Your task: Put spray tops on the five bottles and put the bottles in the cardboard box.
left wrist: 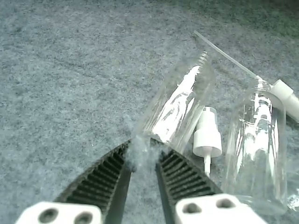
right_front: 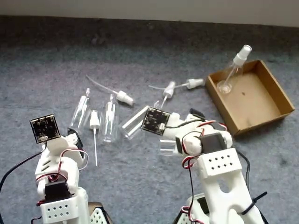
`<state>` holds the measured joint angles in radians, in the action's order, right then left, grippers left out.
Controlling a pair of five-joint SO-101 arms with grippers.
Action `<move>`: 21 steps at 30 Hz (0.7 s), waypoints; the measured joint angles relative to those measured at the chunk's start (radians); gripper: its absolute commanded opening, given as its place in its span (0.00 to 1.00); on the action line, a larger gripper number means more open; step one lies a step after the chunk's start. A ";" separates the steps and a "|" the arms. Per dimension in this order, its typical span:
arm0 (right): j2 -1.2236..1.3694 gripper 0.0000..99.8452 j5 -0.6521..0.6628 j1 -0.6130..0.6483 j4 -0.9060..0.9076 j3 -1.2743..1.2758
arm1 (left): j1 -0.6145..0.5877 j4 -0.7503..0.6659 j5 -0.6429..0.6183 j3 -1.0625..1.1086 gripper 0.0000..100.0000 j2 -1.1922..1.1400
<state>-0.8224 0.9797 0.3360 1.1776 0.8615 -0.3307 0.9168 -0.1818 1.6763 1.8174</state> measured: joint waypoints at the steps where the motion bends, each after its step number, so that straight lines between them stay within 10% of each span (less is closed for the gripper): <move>1: 0.000 0.34 -0.049 0.015 0.015 -0.021 | 0.000 0.000 0.000 0.000 0.00 0.000; 14: 0.000 0.34 -1.080 0.048 0.094 -0.075 | 0.000 0.000 0.000 0.000 0.00 0.000; 21: 0.000 0.34 -1.405 0.051 0.133 -0.075 | 0.000 0.000 0.000 0.000 0.00 0.000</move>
<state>-0.8224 -0.4258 0.3867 1.3111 0.7864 -0.3307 0.9168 -0.1818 1.6763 1.8174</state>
